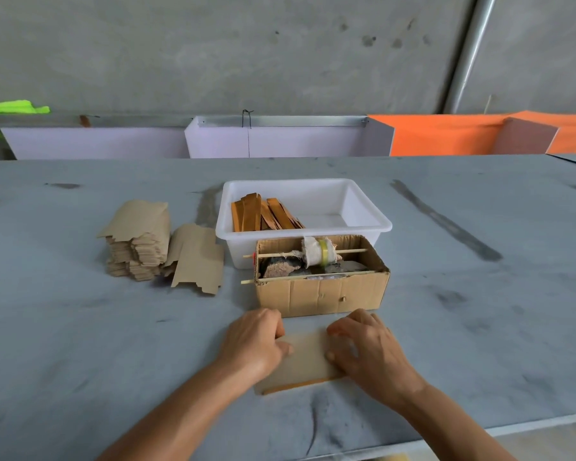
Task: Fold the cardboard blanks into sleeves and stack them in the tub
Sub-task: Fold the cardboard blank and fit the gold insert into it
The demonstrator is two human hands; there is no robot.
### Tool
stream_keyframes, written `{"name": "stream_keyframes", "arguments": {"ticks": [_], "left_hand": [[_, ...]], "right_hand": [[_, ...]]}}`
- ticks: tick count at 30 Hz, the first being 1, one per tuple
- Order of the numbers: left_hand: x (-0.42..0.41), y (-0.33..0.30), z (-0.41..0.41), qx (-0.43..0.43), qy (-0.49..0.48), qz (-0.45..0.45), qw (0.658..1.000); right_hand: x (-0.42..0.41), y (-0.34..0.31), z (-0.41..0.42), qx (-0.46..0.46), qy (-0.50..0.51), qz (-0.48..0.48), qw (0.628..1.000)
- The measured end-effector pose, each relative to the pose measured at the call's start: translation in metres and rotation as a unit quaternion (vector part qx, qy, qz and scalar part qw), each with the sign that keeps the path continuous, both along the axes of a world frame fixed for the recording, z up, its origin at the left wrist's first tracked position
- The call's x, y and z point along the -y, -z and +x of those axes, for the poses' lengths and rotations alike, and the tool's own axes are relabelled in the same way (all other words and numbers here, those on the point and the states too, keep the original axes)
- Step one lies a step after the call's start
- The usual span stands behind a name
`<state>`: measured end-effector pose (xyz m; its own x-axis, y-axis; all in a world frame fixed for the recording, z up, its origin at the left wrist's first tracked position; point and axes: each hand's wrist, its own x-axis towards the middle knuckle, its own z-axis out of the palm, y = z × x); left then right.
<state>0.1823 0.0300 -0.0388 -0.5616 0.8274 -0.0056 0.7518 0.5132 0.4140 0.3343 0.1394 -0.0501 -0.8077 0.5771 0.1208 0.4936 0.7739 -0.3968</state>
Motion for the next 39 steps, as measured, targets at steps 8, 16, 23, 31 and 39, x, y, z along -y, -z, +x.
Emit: {"name": "stream_keyframes", "arguments": {"ticks": [8, 16, 23, 31, 39], "left_hand": [[0.005, 0.006, -0.006, 0.133, 0.007, 0.095, 0.986], [0.007, 0.009, -0.015, 0.038, 0.056, 0.116, 0.991], [0.006, 0.007, -0.016, -0.004, 0.12, 0.145, 0.982], [0.012, 0.0, -0.007, -0.179, 0.208, 0.117, 0.954], [0.015, -0.01, 0.025, -0.328, 0.213, 0.006, 0.92]], "right_hand": [[-0.007, -0.005, -0.012, -0.046, -0.044, -0.013, 0.998], [-0.012, -0.008, -0.017, -0.074, -0.062, -0.017, 0.995], [-0.011, -0.006, -0.017, -0.079, -0.087, -0.002, 0.993], [-0.011, -0.013, -0.016, -0.04, -0.172, 0.234, 0.956], [0.005, -0.012, -0.013, 0.041, -0.156, 0.314, 0.936]]}}
